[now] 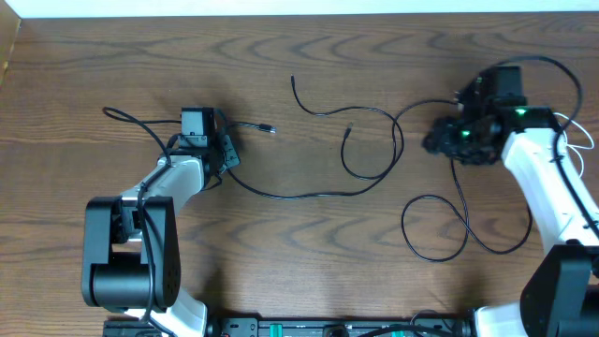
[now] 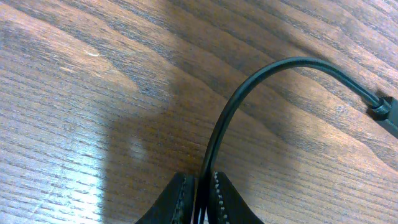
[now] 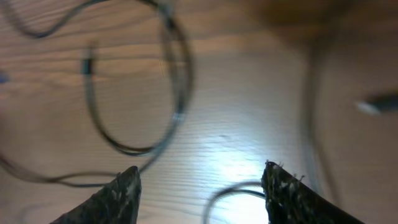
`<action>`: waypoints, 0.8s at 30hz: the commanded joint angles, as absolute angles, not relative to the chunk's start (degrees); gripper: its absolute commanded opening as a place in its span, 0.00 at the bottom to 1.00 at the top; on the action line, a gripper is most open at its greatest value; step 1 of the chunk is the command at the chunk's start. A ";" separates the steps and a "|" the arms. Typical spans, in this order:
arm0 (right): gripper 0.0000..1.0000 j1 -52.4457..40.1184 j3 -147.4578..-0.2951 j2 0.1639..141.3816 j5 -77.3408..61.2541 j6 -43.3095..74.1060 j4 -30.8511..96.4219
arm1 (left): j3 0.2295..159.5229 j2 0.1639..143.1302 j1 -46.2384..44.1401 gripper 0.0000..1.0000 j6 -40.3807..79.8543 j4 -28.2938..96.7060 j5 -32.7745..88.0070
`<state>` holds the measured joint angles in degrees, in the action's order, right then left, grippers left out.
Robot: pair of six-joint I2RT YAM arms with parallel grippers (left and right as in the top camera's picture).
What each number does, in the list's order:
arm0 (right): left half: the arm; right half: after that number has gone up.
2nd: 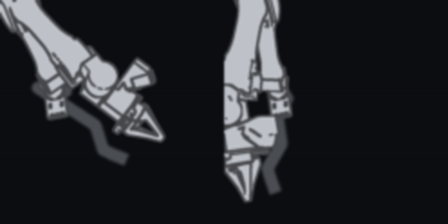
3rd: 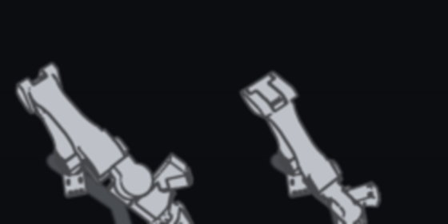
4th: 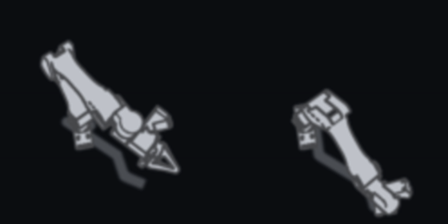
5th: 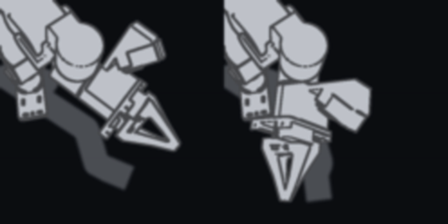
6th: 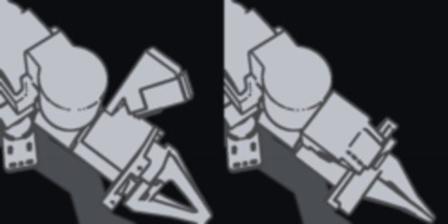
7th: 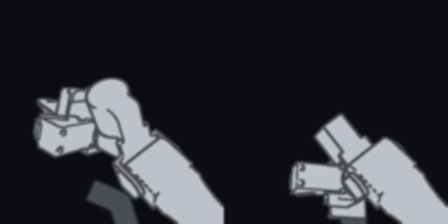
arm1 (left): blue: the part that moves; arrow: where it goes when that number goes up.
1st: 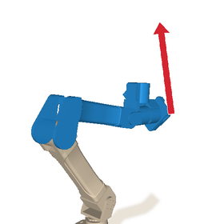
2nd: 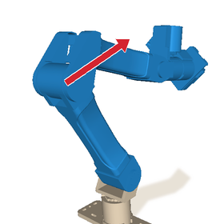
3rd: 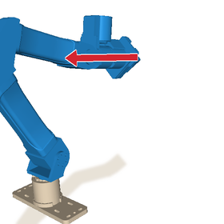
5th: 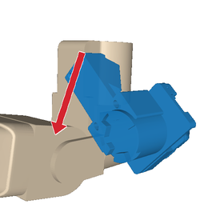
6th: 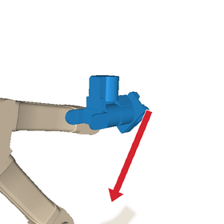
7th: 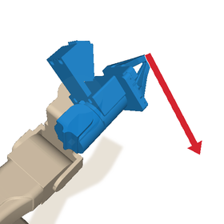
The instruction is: Untangle cables
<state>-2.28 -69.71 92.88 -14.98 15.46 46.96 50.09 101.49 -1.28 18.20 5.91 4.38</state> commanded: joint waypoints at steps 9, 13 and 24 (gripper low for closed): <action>0.61 -17.91 -69.30 92.97 -11.16 13.39 36.01 | 49.82 102.24 -1.04 0.15 18.35 6.59 4.95; 0.61 -22.87 -68.16 92.97 -5.45 13.47 30.87 | 49.82 102.24 -1.04 0.15 18.35 6.59 4.95; 0.44 -29.76 -61.63 93.19 10.59 32.10 13.89 | 49.82 102.24 -1.04 0.15 18.35 6.59 4.95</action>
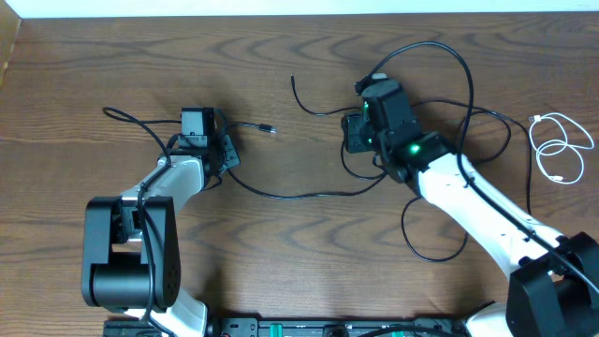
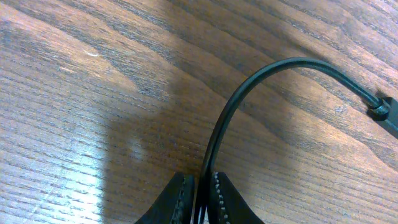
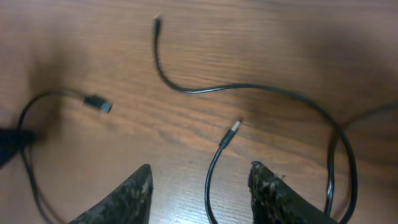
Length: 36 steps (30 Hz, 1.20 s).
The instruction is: Untangle cables
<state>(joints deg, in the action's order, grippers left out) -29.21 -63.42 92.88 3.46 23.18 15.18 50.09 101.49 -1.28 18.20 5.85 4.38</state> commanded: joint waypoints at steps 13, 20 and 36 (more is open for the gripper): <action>0.46 -30.11 -58.48 106.61 10.94 39.83 1.45 | 49.82 102.24 -1.04 0.15 18.35 6.37 7.01; 0.46 -30.41 -58.48 114.41 9.06 40.29 -4.67 | 49.82 102.24 -1.04 0.16 18.37 6.13 7.07; 0.04 -31.31 -58.48 121.32 10.09 40.25 -4.45 | 49.82 102.24 -1.06 0.15 18.37 5.93 7.09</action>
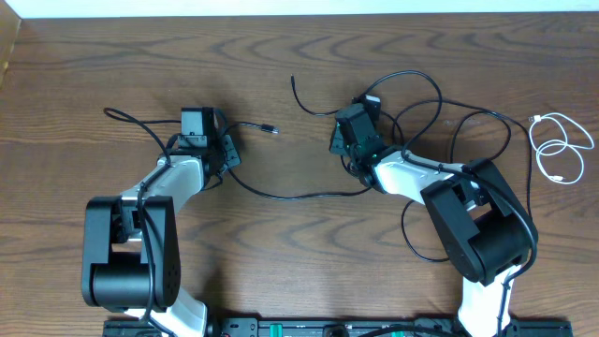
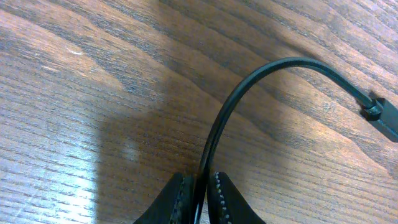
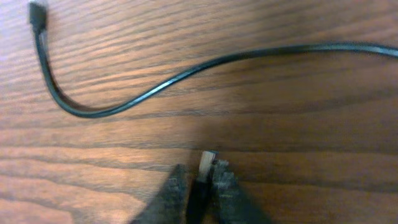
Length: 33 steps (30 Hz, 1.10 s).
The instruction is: Untangle cables
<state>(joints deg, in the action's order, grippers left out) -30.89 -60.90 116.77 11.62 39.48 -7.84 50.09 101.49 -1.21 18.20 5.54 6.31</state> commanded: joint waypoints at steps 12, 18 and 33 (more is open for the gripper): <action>0.01 -31.22 -58.48 119.81 8.12 36.93 -0.78 | 49.82 102.24 -1.04 0.15 18.37 5.93 7.09; 0.01 -31.00 -58.48 110.19 1.34 29.52 0.40 | 49.82 102.24 -1.04 0.15 18.37 5.69 7.09; 0.01 -28.95 -58.48 83.59 1.61 25.61 15.07 | 49.82 102.24 -1.04 0.15 18.37 5.37 8.67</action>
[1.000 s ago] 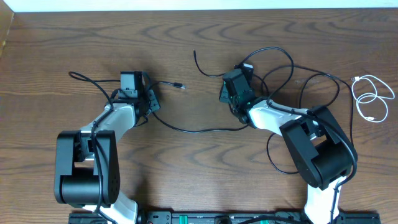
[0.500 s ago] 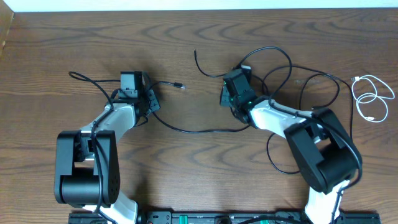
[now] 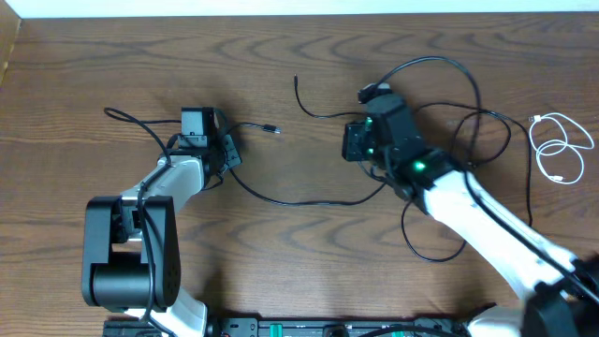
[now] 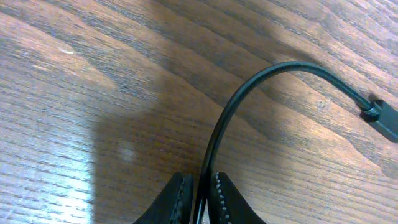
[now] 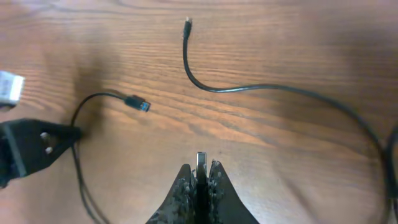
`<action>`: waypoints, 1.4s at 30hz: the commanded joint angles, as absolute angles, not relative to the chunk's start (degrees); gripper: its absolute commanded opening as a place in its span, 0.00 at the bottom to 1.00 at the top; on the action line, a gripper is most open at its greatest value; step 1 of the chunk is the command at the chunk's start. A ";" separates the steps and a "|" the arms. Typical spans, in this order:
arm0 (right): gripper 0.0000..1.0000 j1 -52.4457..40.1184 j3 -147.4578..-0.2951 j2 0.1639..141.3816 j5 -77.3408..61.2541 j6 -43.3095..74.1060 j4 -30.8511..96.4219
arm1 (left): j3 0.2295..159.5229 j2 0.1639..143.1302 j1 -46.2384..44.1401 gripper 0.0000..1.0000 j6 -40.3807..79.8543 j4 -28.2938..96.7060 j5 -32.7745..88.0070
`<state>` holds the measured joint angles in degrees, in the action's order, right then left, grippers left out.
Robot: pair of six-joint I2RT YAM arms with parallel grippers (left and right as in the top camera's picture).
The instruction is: Untangle cables
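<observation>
My left gripper (image 3: 223, 150) rests low on the wooden table, shut on a black cable (image 4: 249, 87) a short way behind its plug (image 4: 384, 118). From there that cable (image 3: 299, 197) runs right across the table. My right gripper (image 5: 200, 167) hangs above the table's middle (image 3: 356, 142), shut on another plug whose metal tip (image 5: 201, 158) pokes out between the fingers. A thin black cable end (image 5: 188, 23) lies free beyond it, leading into black loops (image 3: 440, 239) under and right of my right arm.
A coiled white cable (image 3: 557, 150) lies at the far right edge. The left arm's own black wire (image 3: 122, 117) loops out to the left. A pale strip (image 3: 281, 7) borders the table's back edge. The right arm's body (image 3: 487, 215) crosses the right side.
My right gripper was down at the table with its fingers round the loose plug. Now it is raised and a little further right, shut on that plug. My left gripper has not moved.
My right gripper was open over the cables at the right. Then it stood open above the loose plug in the middle, then low with its fingers around it, and now it holds the plug off the table. My left gripper held its black cable throughout.
</observation>
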<state>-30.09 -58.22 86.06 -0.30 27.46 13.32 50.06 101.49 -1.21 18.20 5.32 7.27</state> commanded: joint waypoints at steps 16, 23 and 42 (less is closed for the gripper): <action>0.01 -14.85 -58.46 78.76 12.05 28.03 49.43 | 49.82 102.24 -1.04 0.22 18.35 5.28 9.89; 0.01 -8.34 -58.33 78.94 16.40 30.22 56.29 | 49.82 102.24 -1.06 0.23 18.35 5.30 9.89; 0.01 -2.44 -56.73 79.11 26.79 30.17 60.34 | 49.82 102.24 -1.06 0.23 18.37 5.04 9.91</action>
